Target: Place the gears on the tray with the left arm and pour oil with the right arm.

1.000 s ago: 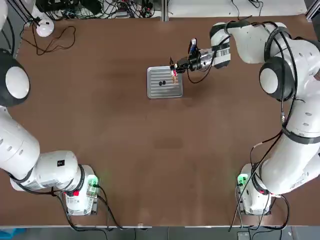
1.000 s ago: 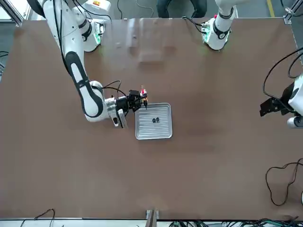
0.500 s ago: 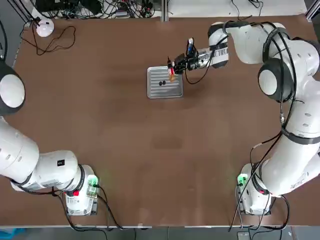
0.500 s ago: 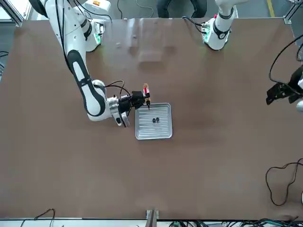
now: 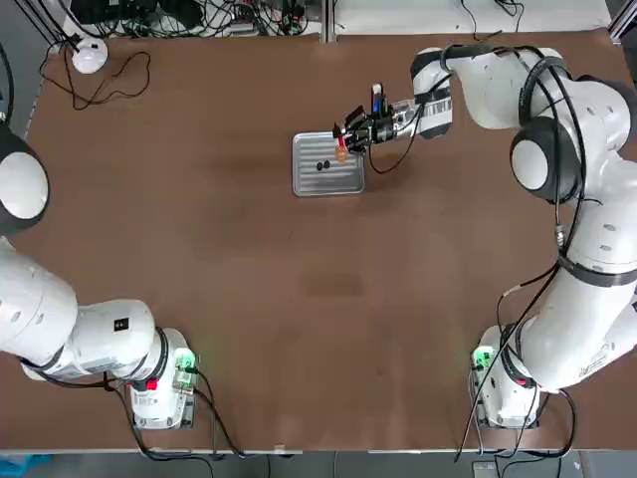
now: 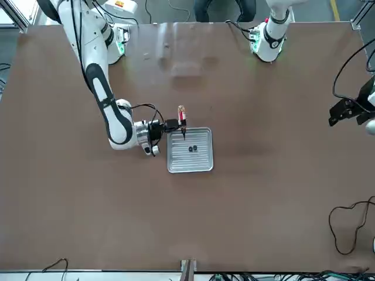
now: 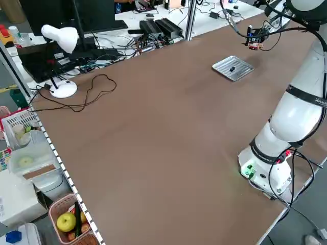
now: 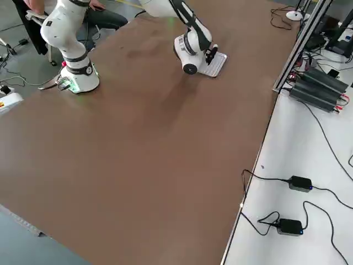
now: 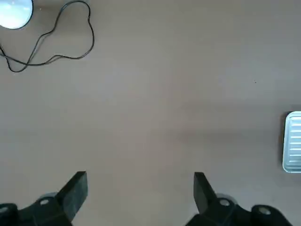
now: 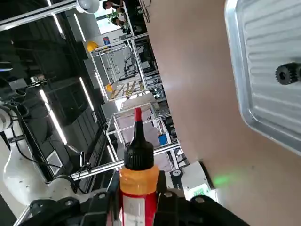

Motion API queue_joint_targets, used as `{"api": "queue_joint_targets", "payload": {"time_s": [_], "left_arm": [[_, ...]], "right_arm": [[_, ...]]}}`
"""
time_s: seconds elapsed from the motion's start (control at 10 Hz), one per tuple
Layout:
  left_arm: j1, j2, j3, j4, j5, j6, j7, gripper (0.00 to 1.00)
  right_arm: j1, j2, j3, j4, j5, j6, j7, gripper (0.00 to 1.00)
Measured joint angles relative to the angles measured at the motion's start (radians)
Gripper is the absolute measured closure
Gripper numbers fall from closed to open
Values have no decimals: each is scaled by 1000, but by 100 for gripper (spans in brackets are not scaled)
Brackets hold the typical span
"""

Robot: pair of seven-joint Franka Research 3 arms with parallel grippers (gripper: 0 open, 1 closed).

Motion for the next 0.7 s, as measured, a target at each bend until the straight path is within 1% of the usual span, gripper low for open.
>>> {"api": "queue_joint_targets", "payload": {"time_s": [0.1,0.2,0.3,0.4,0.5,0.7], "left_arm": [[-12,-5,-12,0,0,0,-4,0],[-45,-14,-7,0,0,-4,-11,0],[-91,-21,22,0,0,-12,-17,0],[-133,-25,67,0,0,-17,-17,0],[-147,-25,95,-1,0,-17,-13,0],[-143,-25,106,-2,-1,-17,-5,0]], "right_arm": [[2,3,0,2,0,0,26,68],[4,6,0,2,0,0,52,68],[8,9,0,3,0,0,86,68],[12,12,0,3,0,0,139,68],[14,15,0,3,0,1,206,68],[17,25,0,8,0,1,292,68]]}}
